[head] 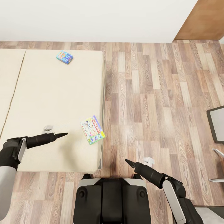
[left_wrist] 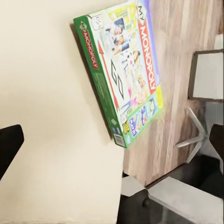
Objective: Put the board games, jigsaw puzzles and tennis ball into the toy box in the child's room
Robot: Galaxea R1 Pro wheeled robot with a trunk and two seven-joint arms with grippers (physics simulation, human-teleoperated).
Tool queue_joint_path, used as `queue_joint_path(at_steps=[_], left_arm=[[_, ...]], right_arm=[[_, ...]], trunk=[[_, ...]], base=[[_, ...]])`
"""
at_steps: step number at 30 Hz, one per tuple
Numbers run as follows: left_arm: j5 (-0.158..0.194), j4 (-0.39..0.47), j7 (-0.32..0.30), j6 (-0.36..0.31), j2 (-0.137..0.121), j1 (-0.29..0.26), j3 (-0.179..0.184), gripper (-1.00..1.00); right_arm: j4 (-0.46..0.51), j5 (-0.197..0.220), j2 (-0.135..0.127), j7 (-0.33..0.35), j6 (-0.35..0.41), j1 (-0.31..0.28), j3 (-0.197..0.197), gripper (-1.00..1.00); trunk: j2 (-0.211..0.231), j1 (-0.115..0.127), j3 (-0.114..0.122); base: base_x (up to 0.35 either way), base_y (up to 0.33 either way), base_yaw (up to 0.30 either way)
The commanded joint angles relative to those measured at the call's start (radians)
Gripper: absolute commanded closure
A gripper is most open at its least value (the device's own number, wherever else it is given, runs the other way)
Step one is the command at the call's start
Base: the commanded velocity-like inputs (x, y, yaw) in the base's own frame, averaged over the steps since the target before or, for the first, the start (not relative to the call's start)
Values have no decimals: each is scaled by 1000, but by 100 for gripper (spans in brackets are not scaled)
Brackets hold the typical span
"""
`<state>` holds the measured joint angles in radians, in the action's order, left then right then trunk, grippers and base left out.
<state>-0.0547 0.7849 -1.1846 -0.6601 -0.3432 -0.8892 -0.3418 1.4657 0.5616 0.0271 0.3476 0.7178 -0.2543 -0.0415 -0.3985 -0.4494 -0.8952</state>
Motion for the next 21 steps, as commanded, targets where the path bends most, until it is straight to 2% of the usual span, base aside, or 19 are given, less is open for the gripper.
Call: queue_joint_path(at_steps=[1,4,7,15,21], left_arm=[[-6,0,-29,-12,-4,3,-4,-100],[-6,0,-110,-28,-20,25,-6,-100],[-7,1,-138,-39,-25,44,-6,-100],[-8,-1,-152,-51,-16,122,-2,-100],[-6,-2,-153,-51,-20,132,-5,-100]], right_arm=[[1,1,1,4,7,0,-3,-100],[1,1,1,4,7,0,-3,-100],[2,0,4,3,7,0,-3,-100],[6,0,6,3,7,0,-3,-100],[3,-1,7,1,6,0,-3,-100]], trunk=[[-2,-1,-1],[-2,-1,-1],[-2,-1,-1],[-2,-1,2],[-2,-1,11]], base=[[0,0,0],[0,0,0],[0,0,0],[0,0,0],[0,0,0]])
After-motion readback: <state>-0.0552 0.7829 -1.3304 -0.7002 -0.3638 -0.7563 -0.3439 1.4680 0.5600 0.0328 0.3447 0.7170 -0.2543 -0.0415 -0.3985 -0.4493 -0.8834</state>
